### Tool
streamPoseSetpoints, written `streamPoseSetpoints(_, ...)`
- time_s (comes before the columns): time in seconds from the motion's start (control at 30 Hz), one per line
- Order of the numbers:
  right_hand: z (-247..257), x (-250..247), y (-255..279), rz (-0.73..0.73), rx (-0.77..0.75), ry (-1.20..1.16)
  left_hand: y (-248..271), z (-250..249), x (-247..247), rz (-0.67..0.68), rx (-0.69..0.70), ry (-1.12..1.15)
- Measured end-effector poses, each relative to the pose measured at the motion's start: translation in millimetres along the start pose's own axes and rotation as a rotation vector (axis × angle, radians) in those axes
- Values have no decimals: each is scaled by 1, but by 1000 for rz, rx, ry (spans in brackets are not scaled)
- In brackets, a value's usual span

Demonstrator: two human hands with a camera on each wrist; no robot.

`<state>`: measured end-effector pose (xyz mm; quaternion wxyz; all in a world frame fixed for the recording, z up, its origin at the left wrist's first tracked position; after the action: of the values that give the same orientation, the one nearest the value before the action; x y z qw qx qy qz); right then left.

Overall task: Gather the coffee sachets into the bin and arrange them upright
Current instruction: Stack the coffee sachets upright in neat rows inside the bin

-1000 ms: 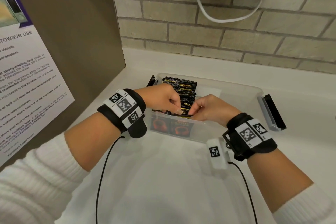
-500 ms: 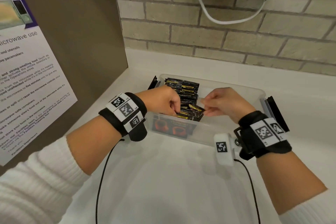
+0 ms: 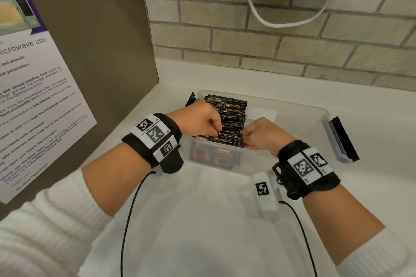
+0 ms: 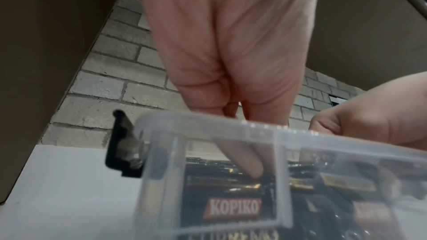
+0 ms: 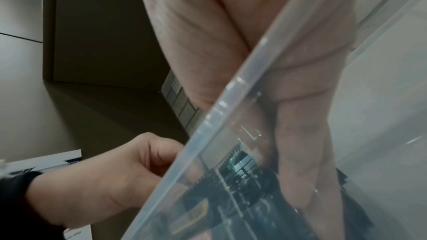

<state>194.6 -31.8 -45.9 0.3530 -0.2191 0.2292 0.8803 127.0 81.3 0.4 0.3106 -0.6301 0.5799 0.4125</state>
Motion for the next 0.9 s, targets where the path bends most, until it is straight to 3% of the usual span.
streamPoseSetpoints(0.13, 2, -8, 4, -67, -19, -51, -2, -1, 0, -2, 0, 15)
streamPoseSetpoints(0.4, -9, -9, 1, -9, 62, -52, 0, 5, -12, -56, 9, 25)
streamPoseSetpoints(0.53, -6, 6, 5, 99, 88, -2, -1, 27, -16, -133, -52, -104)
streamPoseSetpoints(0.63, 2, 7, 9, 20, 125, -72, -2, 25, -9, -113, -82, -96)
streamPoseSetpoints(0.7, 16, 9, 12, 64, 36, 197, -1, 18, -6, -105, -43, -60)
streamPoseSetpoints(0.73, 15, 12, 12, 111, 25, 219, -1, 18, -5, -107, -38, -54)
streamPoseSetpoints(0.8, 4, 17, 7, 133, 110, -85, -2, 21, -3, -133, -47, -56)
streamPoseSetpoints(0.9, 2, 12, 8, 85, 100, -193, 0, 24, 0, -207, -76, -38)
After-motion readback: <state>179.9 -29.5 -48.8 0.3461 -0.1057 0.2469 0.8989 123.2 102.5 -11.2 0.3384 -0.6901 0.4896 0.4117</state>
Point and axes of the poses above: each hand's wrist, its own y-axis away from the middle knuckle, its own x-axis out of the palm, z = x × y, the point moved 9 cm from there along -y, towards the middle knuckle, and after that the axes turned 7 degrees about -x, right-handed, at the moved point
